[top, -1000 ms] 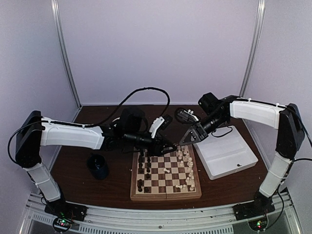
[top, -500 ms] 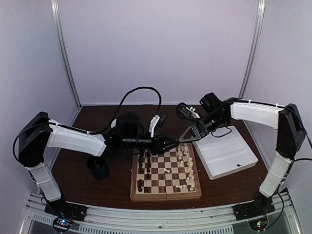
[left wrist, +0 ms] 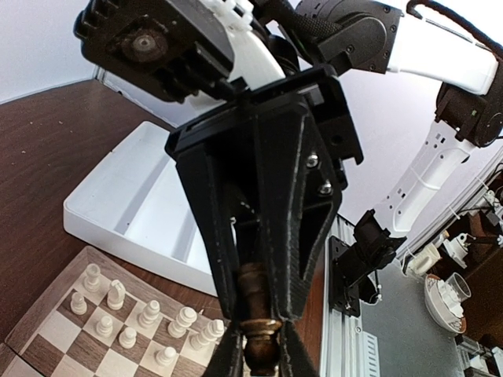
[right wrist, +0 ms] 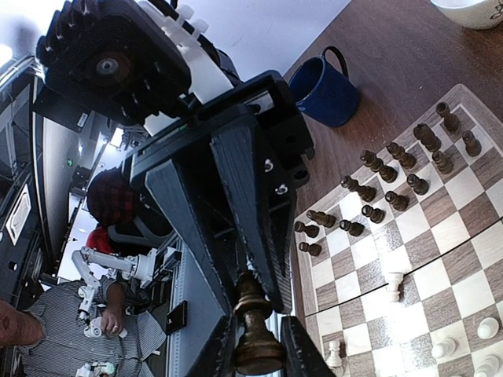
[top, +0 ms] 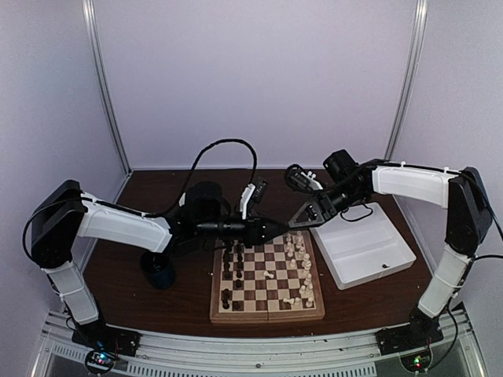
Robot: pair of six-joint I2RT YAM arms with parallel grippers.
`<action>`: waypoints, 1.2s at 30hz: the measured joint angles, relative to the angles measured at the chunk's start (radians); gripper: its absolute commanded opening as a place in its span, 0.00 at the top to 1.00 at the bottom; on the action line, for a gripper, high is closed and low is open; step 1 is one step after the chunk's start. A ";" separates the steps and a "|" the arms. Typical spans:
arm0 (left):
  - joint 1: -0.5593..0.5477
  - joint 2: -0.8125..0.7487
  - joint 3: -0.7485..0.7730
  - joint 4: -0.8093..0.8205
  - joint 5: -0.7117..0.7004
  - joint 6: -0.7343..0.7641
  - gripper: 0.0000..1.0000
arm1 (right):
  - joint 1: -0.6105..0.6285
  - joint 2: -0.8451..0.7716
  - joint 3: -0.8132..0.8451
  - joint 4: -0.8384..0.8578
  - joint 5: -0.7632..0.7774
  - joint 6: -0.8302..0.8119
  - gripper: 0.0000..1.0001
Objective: Set up the chess pieces on the board
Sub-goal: Pass from the right arm to the left, then place the bishop on c8.
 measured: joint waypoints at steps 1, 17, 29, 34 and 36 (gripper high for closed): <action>0.000 0.000 0.000 -0.002 0.001 0.000 0.96 | 0.000 0.000 -0.001 0.002 0.001 -0.002 0.65; 0.011 -0.141 0.595 -1.357 -0.169 0.430 0.97 | -0.130 -0.298 -0.090 -0.198 0.320 -0.323 0.50; -0.035 0.063 0.680 -1.995 -0.371 0.529 0.97 | -0.129 -0.339 -0.143 -0.187 0.506 -0.405 0.48; -0.081 0.129 0.709 -2.034 -0.406 0.529 0.97 | -0.129 -0.341 -0.167 -0.181 0.528 -0.415 0.48; -0.089 0.146 0.723 -2.041 -0.415 0.529 0.97 | -0.129 -0.344 -0.172 -0.180 0.534 -0.419 0.48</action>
